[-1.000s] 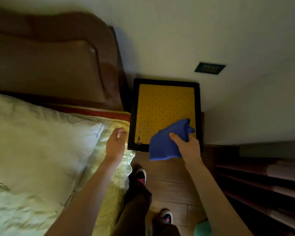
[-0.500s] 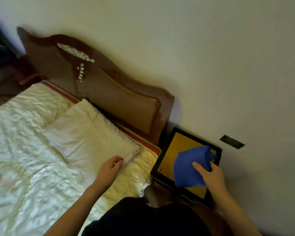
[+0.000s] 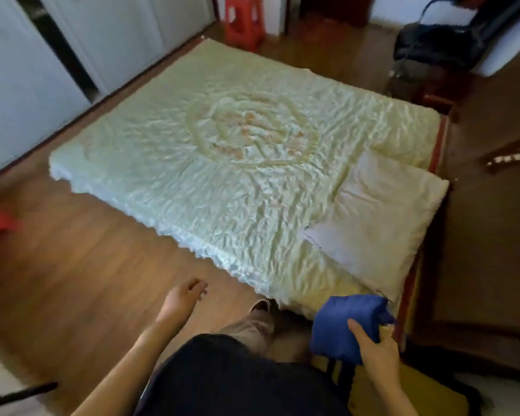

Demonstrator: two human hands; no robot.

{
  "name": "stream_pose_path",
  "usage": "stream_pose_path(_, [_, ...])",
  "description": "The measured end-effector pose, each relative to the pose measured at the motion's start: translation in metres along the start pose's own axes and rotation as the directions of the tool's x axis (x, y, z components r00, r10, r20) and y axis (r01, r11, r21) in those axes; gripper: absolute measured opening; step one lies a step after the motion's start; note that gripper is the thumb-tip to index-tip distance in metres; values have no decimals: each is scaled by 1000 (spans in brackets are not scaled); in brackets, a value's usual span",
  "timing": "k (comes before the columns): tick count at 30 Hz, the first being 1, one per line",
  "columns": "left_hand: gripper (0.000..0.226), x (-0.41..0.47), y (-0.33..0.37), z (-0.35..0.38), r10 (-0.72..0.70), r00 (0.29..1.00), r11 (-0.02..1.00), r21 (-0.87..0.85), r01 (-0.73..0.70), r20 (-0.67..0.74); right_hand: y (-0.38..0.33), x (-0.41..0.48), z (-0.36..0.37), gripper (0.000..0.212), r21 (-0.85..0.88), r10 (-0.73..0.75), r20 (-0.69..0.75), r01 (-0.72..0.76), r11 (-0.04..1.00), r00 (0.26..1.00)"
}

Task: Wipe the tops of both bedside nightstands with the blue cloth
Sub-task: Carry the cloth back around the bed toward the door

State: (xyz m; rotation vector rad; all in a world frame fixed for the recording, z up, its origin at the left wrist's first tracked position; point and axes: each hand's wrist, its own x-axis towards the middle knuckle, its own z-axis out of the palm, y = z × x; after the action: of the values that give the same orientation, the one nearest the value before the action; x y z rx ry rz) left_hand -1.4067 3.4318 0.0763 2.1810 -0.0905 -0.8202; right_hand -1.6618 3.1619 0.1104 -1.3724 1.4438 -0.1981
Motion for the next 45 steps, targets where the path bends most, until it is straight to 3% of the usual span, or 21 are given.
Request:
stream_pose_path(4, [21,-68,-73,-54,-195,943,972,-180,149,-270,-34,-13,75,35,-162,-160,224,199,967,961])
stream_pose_path(8, [22,-134,-139,-81,-417,805,867,-451,213,-422,-67,-44,163,15,-168,-244,515,376,911,822])
stream_pose_path(13, [22,-189,-199,-81,-665,600,673,-704,226,-444,-96,-92,268,11,-155,-242,758,527,835,605])
stream_pose_path(17, [24,-194,-244,-92,-780,500,532,-819,214,-376,-114,-122,347,13,-165,-194,839,578,799,508])
stream_pose_path(21, [24,-157,-277,-149,-800,496,484,-851,204,-336,-135,-133,420,15,-180,-199,840,604,776,506])
stream_pose_path(24, [22,-119,-273,-211,-754,523,551,-816,174,-398,-156,-128,462,14,-211,-215,799,596,775,562])
stream_pose_path(29, [23,-52,-254,-317,-620,645,685,-709,166,-447,-196,-107,523,18,-288,-245,699,579,763,672])
stream_pose_path(36, [25,67,-259,-432,-579,682,700,-702,134,-447,-248,-69,654,19,-344,-263,604,544,765,752])
stream_pose_path(40, [25,135,-271,-499,-624,656,668,-726,164,-425,-291,-71,769,19,-329,-249,648,559,761,720])
stream_pose_path(45, [23,183,-278,-579,-708,570,622,-750,225,-417,-364,-116,911,15,-277,-217,769,619,735,601])
